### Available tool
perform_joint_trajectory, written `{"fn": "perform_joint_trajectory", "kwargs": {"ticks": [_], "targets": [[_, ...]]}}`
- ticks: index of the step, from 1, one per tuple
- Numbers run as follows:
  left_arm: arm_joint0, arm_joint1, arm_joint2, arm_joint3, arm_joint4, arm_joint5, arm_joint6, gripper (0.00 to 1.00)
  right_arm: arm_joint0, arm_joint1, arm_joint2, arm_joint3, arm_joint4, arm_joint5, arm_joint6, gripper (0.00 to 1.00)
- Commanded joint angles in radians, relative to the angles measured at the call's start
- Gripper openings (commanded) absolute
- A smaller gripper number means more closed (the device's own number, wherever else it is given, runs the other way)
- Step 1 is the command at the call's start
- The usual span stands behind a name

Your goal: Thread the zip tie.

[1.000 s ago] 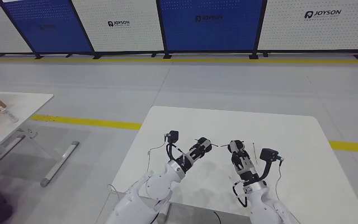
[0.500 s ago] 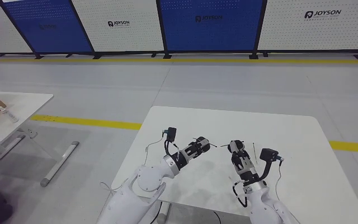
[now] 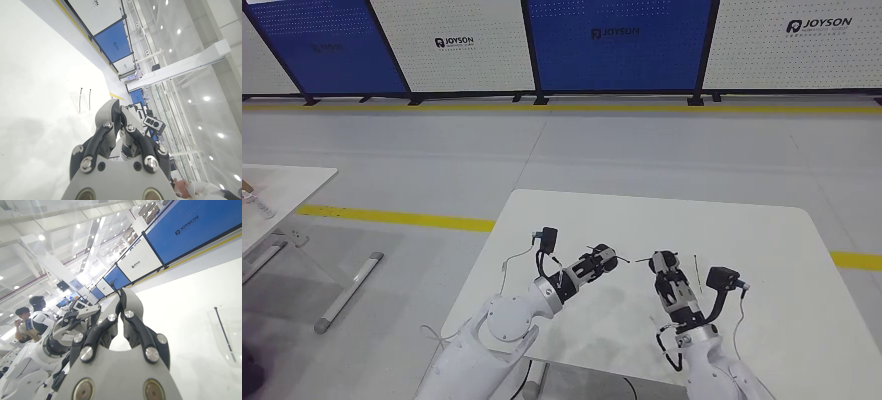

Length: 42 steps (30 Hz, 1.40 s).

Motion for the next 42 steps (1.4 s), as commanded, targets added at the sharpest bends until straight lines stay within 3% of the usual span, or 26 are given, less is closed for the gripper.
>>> {"fn": "perform_joint_trajectory", "kwargs": {"ticks": [1, 14, 30, 42], "targets": [[0.0, 0.0, 0.0, 0.0, 0.0, 0.0, 0.0, 0.0, -0.005, -0.002, -0.009, -0.005, -0.004, -0.003, -0.005, 0.0], [0.0, 0.0, 0.0, 0.0, 0.0, 0.0, 0.0, 0.0, -0.012, -0.004, -0.015, -0.013, 0.005, -0.002, 0.004, 0.0], [0.0, 0.0, 0.0, 0.0, 0.0, 0.0, 0.0, 0.0, 0.0, -0.017, -0.007, 0.003, 0.149, -0.011, 0.048, 0.0], [0.0, 0.0, 0.0, 0.0, 0.0, 0.0, 0.0, 0.0, -0.003, -0.019, -0.008, -0.001, 0.147, -0.002, 0.032, 0.0]]}}
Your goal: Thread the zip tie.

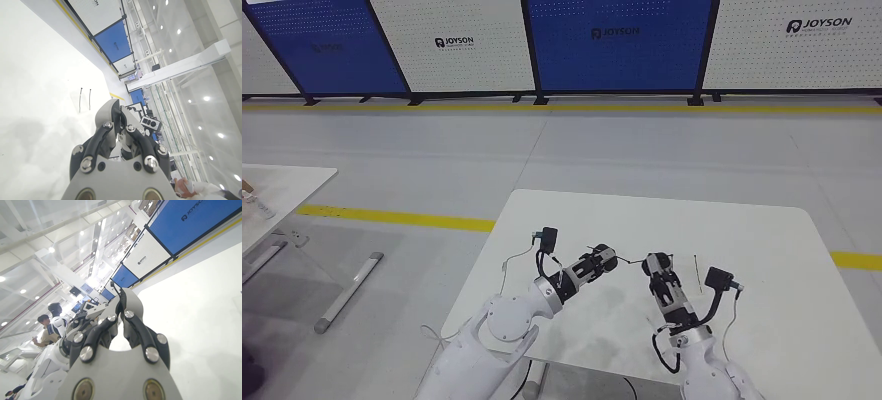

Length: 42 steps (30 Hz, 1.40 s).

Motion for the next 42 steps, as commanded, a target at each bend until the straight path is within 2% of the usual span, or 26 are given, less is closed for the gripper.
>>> {"fn": "perform_joint_trajectory", "kwargs": {"ticks": [1, 3, 5, 10, 29, 42], "targets": [[0.0, 0.0, 0.0, 0.0, 0.0, 0.0, 0.0, 0.0, -0.001, -0.002, -0.002, 0.0, 0.002, 0.003, -0.01, 0.0], [-0.001, 0.0, 0.001, 0.002, 0.007, -0.002, 0.011, 0.0, 0.001, -0.004, -0.002, 0.002, 0.006, 0.005, -0.019, 0.0], [-0.004, 0.002, 0.006, 0.006, 0.094, -0.009, 0.047, 0.0, 0.002, -0.005, 0.0, 0.004, 0.005, 0.002, -0.033, 0.0], [0.001, 0.001, 0.02, 0.008, 0.123, -0.021, 0.074, 0.0, 0.0, -0.008, 0.002, 0.008, 0.011, -0.004, -0.044, 0.0], [0.002, 0.001, 0.022, 0.008, 0.125, -0.021, 0.065, 0.0, 0.002, -0.013, 0.0, 0.013, 0.01, 0.011, -0.03, 0.0], [0.002, 0.001, 0.022, 0.008, 0.125, -0.021, 0.065, 0.0, 0.028, -0.022, -0.014, 0.043, 0.002, 0.025, -0.013, 0.0]]}}
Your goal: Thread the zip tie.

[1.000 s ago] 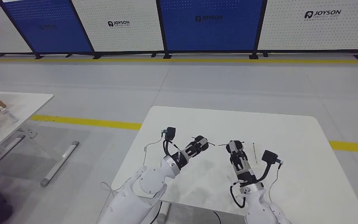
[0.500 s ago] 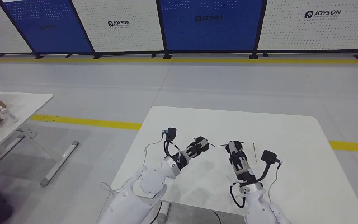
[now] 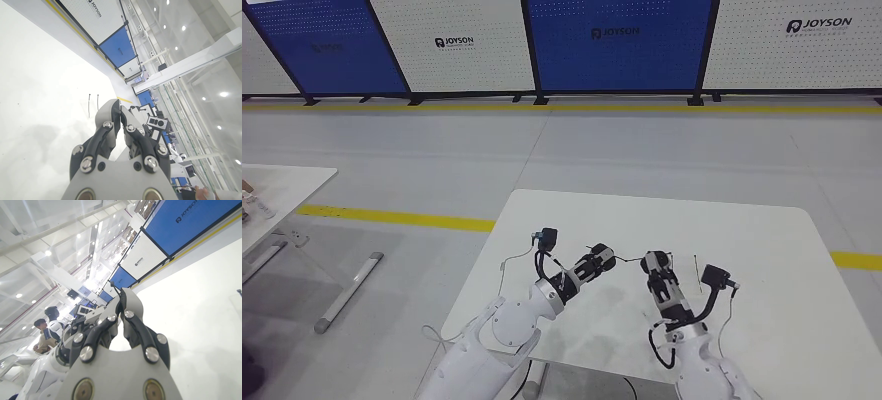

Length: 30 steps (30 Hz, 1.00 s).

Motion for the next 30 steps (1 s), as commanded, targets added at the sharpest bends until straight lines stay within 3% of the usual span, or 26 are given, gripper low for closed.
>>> {"fn": "perform_joint_trajectory", "kwargs": {"ticks": [1, 11, 18, 30], "targets": [[0.0, 0.0, 0.0, 0.0, 0.0, 0.0, 0.0, 0.0, 0.002, -0.001, 0.0, 0.003, 0.002, 0.0, 0.0, 0.0], [0.0, 0.0, 0.0, 0.0, 0.0, 0.0, 0.0, 0.0, 0.014, -0.007, -0.006, 0.017, 0.007, -0.002, 0.02, 0.0], [0.0, 0.0, 0.0, 0.0, 0.0, 0.0, 0.0, 0.0, 0.023, -0.014, -0.01, 0.044, 0.108, -0.045, 0.049, 0.0], [0.0, 0.0, 0.0, 0.0, 0.0, 0.0, 0.0, 0.0, 0.034, -0.037, -0.05, 0.129, 0.11, -0.155, -0.121, 0.0]]}}
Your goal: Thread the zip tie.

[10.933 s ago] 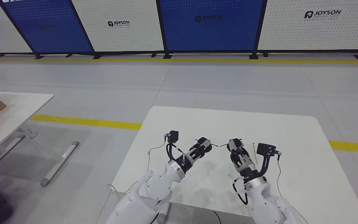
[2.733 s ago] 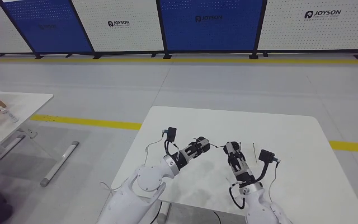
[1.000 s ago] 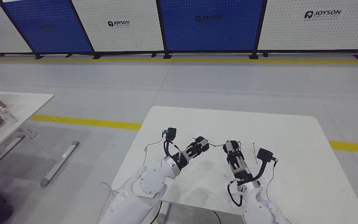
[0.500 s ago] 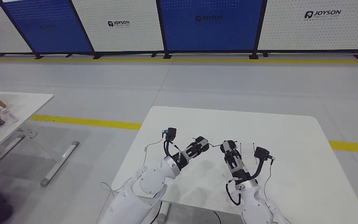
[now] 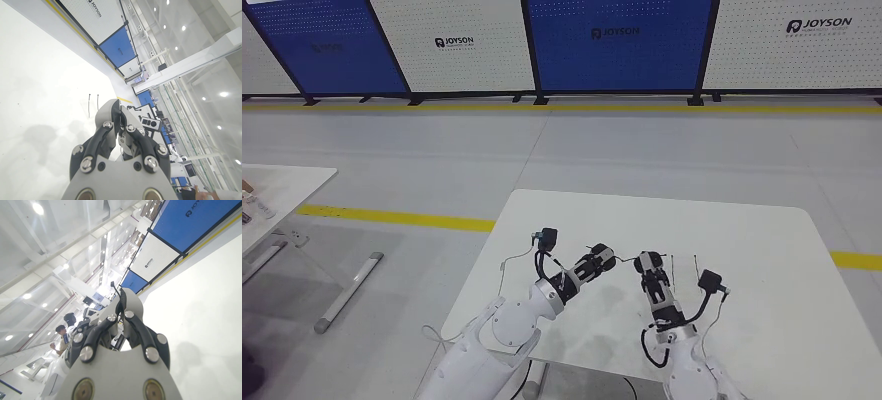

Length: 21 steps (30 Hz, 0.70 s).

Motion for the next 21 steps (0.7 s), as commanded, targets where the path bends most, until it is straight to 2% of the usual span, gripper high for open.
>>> {"fn": "perform_joint_trajectory", "kwargs": {"ticks": [1, 7, 15, 21], "targets": [[0.0, 0.0, 0.0, 0.0, 0.0, 0.0, 0.0, 0.0, 0.004, -0.003, -0.005, 0.017, -0.005, -0.006, -0.016, 0.0], [0.0, 0.0, 0.0, 0.0, 0.0, 0.0, 0.0, 0.0, 0.023, -0.014, -0.021, 0.062, -0.005, -0.022, -0.041, 0.0], [0.0, 0.0, 0.0, 0.0, 0.0, 0.0, 0.0, 0.0, 0.027, -0.022, -0.025, 0.076, 0.0, -0.046, -0.051, 0.0], [-0.01, -0.005, 0.005, 0.014, -0.058, -0.022, 0.027, 0.0, 0.023, -0.025, -0.022, 0.072, -0.005, -0.05, -0.045, 0.0]]}}
